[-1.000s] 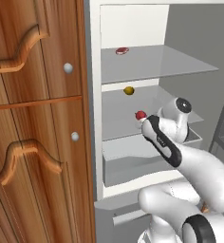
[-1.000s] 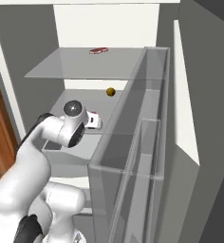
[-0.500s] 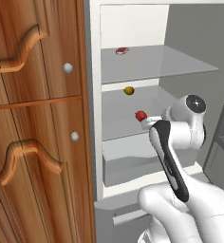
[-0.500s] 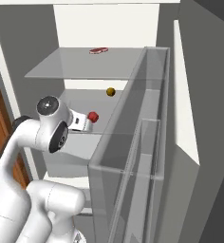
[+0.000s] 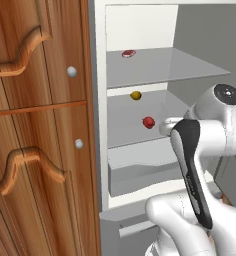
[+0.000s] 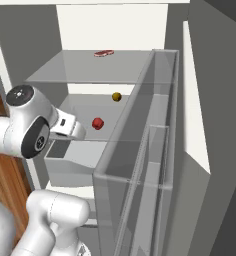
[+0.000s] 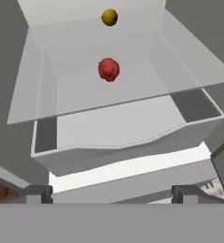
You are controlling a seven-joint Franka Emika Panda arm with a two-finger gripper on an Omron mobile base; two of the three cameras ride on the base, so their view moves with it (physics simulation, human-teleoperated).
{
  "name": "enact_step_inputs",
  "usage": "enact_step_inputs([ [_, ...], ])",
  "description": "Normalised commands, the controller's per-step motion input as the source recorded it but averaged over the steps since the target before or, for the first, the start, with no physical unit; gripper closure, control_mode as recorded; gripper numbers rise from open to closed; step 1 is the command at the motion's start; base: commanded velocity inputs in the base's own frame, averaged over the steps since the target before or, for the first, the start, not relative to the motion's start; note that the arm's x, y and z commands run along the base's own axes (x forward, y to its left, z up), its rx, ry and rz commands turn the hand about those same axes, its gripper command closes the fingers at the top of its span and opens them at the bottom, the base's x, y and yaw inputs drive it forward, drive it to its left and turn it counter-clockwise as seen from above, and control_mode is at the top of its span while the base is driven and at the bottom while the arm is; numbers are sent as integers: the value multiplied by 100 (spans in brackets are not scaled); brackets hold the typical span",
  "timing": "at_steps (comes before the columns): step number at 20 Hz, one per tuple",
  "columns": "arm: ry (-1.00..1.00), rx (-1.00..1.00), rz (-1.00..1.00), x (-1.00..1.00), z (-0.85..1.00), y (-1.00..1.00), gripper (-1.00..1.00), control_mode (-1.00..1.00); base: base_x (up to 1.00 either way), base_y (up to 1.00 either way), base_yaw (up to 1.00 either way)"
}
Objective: Transport the chicken drumstick and bell pepper to the fridge. Place the chicken drumstick on the rack containing meat and place the bell pepper on the rack containing the vegetable, ensuring meats and vegetables are on different racks.
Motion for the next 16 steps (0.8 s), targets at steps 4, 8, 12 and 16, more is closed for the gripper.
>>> enact_step_inputs([
  [4,0,-5,0,-73,57,0,-100,-100,0,0,0],
  [8,0,-6,0,-47,58,4,-100,-100,0,0,0],
  [12,0,-1,0,-34,62,0,-100,-100,0,0,0],
  [16,-2,0,0,-40,59,0,-100,-100,0,0,0],
])
